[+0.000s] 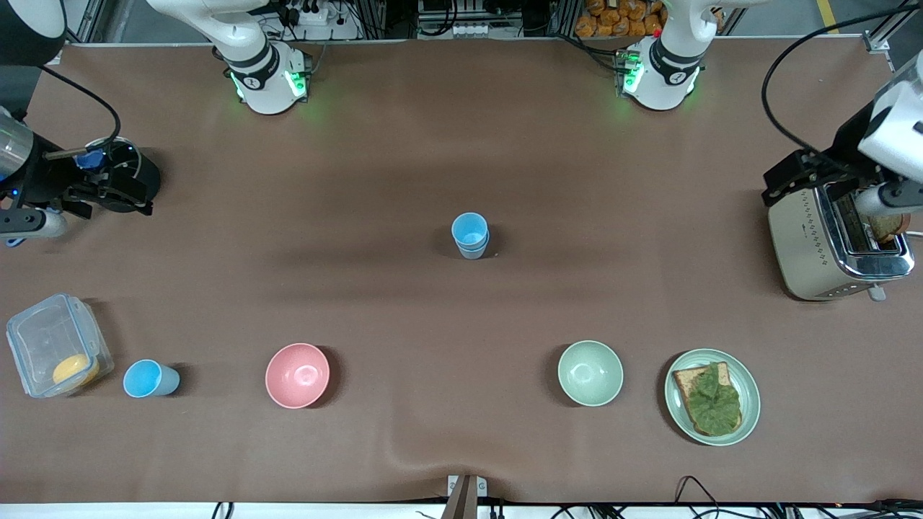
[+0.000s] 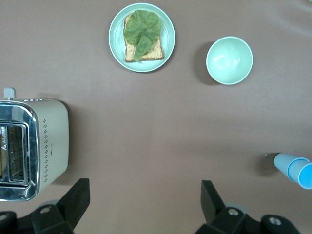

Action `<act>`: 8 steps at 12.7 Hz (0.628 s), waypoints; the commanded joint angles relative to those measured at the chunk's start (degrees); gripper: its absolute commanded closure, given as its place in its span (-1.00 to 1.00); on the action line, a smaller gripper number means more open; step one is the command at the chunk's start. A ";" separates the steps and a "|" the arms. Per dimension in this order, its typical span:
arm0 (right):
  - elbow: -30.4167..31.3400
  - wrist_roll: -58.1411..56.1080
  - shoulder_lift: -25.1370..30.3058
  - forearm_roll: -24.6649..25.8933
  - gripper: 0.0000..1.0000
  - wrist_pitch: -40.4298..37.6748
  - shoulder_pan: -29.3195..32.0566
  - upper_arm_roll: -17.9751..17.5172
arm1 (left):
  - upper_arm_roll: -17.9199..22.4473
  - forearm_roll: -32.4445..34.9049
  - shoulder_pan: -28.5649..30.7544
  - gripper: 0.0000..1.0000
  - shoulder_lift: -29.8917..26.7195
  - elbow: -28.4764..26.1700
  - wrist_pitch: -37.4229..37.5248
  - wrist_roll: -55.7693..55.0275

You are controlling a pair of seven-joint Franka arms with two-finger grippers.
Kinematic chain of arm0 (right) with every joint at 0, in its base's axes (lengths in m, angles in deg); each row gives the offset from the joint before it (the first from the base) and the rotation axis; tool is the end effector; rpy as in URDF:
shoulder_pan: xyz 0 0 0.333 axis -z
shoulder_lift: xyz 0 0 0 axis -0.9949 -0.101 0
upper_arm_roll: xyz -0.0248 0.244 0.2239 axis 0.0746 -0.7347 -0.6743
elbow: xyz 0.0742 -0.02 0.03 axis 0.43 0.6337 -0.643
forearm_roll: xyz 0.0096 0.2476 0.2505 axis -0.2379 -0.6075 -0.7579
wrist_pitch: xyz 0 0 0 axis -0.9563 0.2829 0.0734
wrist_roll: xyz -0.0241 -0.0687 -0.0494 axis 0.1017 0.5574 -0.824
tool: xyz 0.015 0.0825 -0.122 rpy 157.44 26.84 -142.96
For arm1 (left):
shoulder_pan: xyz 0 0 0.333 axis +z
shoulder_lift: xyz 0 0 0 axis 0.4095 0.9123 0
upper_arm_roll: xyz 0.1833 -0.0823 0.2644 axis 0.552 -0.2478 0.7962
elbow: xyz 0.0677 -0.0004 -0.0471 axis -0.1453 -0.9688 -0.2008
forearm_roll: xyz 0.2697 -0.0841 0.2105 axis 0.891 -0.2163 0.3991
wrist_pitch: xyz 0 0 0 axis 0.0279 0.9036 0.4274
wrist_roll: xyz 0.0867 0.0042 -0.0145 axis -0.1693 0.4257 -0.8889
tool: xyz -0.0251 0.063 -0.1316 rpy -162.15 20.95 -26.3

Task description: Stack blue cups with both arms

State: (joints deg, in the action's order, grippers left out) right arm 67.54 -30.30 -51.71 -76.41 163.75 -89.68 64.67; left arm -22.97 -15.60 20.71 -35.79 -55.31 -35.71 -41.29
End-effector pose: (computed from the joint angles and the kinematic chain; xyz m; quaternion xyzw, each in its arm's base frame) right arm 0.5313 0.0206 0.5790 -0.9994 -0.0166 0.0240 0.0201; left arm 0.5175 -0.0649 0.6178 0.9992 0.0349 0.0159 0.0074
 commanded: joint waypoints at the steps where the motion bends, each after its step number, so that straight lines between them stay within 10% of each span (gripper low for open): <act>1: -1.42 0.84 -0.64 0.86 -1.00 -0.59 0.37 -0.53 | -0.36 -0.06 0.74 -1.00 -3.20 -3.92 0.14 3.15; 8: -1.42 0.84 -0.64 0.77 -1.00 -0.59 0.46 -0.53 | -0.19 0.73 1.35 -1.00 -2.15 -2.26 0.93 3.16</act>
State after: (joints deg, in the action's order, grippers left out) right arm 67.53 -30.30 -51.72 -76.40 163.75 -89.68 64.67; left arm -22.96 -15.61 21.33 -37.12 -57.71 -35.54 -39.46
